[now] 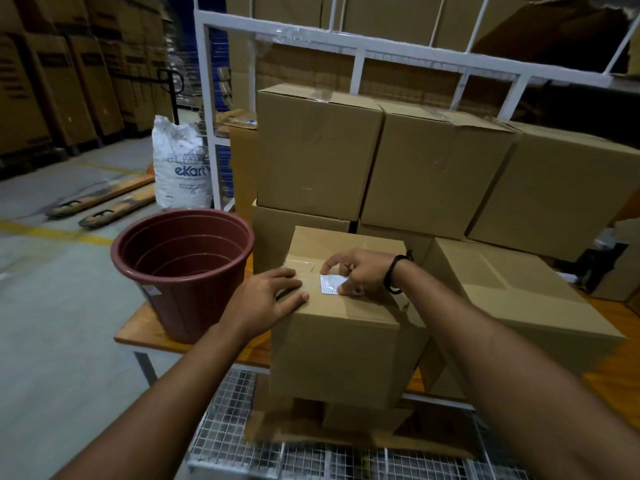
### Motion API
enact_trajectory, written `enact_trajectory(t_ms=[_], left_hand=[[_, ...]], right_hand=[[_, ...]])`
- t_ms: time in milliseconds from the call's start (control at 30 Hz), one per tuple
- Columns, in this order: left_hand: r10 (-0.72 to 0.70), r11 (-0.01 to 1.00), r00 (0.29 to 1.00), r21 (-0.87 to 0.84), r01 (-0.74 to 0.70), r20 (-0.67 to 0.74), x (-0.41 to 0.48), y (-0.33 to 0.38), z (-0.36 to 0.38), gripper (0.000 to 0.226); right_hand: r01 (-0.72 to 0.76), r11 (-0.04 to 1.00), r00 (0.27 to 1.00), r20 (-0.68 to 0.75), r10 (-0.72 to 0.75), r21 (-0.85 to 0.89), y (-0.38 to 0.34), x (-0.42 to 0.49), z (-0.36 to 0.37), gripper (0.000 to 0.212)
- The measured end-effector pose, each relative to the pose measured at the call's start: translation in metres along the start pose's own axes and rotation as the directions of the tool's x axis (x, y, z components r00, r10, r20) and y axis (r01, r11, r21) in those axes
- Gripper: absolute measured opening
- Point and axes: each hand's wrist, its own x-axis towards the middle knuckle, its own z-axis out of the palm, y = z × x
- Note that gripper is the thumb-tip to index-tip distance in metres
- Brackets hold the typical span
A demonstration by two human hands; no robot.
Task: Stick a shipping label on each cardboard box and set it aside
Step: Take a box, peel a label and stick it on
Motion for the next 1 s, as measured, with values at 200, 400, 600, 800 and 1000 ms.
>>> enact_trajectory(t_ms=[200,400,600,800,1000], left_hand=[[-0.015,0.999,1.0,-0.047,0.014,-0.023,-0.001,-0.001,0.003,0.06],[-0.036,0.996,0.999,-0.081,0.035,-0.02,-0.001,-0.001,0.003,0.058],[-0.031,0.994,0.999,-0.103,0.027,-0.037,-0.001,-0.001,0.006,0.048],[-0.046,0.991,0.999,-0.128,0.042,-0.025,-0.002,-0.001,0.006,0.059],[-0.04,0.99,0.998,-0.133,0.035,-0.037,-0.002,-0.001,0.008,0.058]], right_hand=[[-0.011,1.0,1.0,0.015,0.011,0.018,0.001,0.01,-0.001,0.044],[-0.009,0.998,1.0,0.013,0.008,0.056,0.001,0.015,-0.002,0.045],[-0.002,0.998,1.0,0.005,0.001,0.068,0.003,0.013,-0.002,0.044],[0.013,0.998,1.0,-0.006,-0.012,0.054,0.002,0.01,-0.001,0.042],[-0.002,0.997,1.0,-0.016,0.003,0.072,0.002,0.004,0.004,0.041]])
